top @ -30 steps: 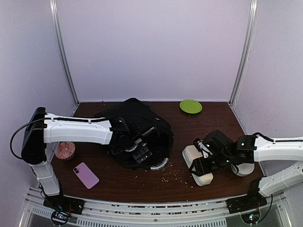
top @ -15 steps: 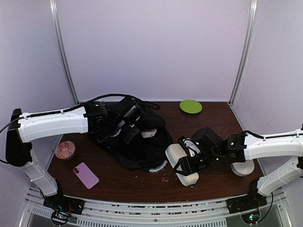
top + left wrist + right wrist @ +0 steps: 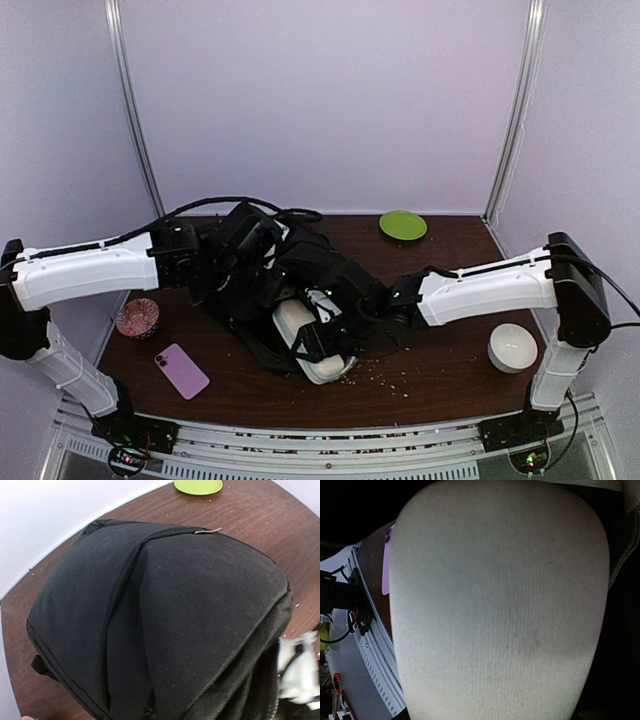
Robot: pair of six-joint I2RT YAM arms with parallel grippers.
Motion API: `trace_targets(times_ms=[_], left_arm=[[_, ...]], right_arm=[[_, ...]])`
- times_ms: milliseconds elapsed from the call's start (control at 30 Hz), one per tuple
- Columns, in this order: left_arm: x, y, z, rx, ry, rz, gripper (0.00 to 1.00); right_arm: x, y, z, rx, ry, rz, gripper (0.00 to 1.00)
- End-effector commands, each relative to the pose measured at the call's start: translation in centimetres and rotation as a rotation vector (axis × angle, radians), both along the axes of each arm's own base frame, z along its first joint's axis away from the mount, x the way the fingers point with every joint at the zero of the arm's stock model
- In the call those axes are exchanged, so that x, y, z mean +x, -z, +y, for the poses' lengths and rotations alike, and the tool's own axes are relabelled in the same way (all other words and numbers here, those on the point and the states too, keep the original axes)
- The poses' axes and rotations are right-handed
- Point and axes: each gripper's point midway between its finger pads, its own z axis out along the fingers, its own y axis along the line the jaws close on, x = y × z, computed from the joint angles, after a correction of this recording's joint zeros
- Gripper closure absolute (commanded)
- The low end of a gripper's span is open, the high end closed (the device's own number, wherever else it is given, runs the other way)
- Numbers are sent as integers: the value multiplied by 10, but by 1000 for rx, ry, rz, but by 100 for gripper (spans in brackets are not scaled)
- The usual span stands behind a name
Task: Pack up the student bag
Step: Place the stationery in the student bag.
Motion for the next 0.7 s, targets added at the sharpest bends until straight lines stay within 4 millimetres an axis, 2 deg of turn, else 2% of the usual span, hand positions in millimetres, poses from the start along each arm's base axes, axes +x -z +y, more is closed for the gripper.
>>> trace_targets(times_ms=[0,100,200,267,400,667], left_arm=[[2,-51,-29,-310,-20,-49,100],[3,-50,-32,-361,-42,-37,100],[6,-46,-33,-387,-77,-29,100],[9,-42,-31,-388,-105,-24,100],[12,-33,-34,-388,-132,-14,100],[16,-29,-41,-377,-141,0,100]], right_arm=[[25,-5,26,27,25,-104,45],[41,8,29,-19,67,-146,41],[46,18,26,-54,89,-160,28],[43,16,21,-50,97,-161,21],[36,-1,1,-22,127,-181,13],[11,-15,-44,24,176,-173,7]])
